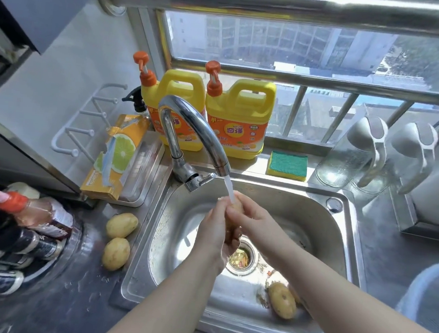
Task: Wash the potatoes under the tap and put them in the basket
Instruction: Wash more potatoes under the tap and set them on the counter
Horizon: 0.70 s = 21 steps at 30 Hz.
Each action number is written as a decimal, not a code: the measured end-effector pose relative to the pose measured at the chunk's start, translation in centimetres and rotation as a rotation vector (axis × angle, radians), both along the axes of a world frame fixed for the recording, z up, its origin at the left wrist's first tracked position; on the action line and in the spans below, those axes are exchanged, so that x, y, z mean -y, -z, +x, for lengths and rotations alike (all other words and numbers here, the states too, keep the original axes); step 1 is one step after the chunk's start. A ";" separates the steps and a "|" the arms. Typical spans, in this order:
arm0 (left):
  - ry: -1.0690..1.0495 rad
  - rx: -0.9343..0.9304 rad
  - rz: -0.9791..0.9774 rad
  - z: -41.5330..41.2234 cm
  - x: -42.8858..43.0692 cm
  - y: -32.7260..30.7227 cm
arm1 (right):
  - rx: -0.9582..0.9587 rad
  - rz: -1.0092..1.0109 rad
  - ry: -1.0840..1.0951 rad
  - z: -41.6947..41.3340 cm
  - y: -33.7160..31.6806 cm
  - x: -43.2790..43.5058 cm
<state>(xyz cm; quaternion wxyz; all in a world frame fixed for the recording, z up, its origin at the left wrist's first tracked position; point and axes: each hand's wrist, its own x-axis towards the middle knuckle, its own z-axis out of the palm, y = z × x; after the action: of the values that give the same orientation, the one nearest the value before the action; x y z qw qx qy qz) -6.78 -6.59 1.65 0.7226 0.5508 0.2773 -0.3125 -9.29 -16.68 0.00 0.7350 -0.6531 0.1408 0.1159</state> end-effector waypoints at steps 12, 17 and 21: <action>0.185 0.014 -0.151 -0.5 -1.4 -0.3 | -0.020 -0.214 0.149 1.4 1.0 -0.6; 0.195 0.082 -0.122 -1.0 -1.8 -0.5 | -0.006 -0.235 0.166 1.7 1.4 -0.6; 0.177 0.101 -0.057 -0.4 -1.8 0.3 | -0.030 -0.065 0.062 1.3 0.3 0.2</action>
<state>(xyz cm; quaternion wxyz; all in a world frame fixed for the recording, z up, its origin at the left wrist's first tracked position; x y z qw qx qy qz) -7.15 -4.83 1.38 0.7206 0.5674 0.1816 -0.3548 -7.94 -16.84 -0.30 0.7146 -0.6700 0.1755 0.0981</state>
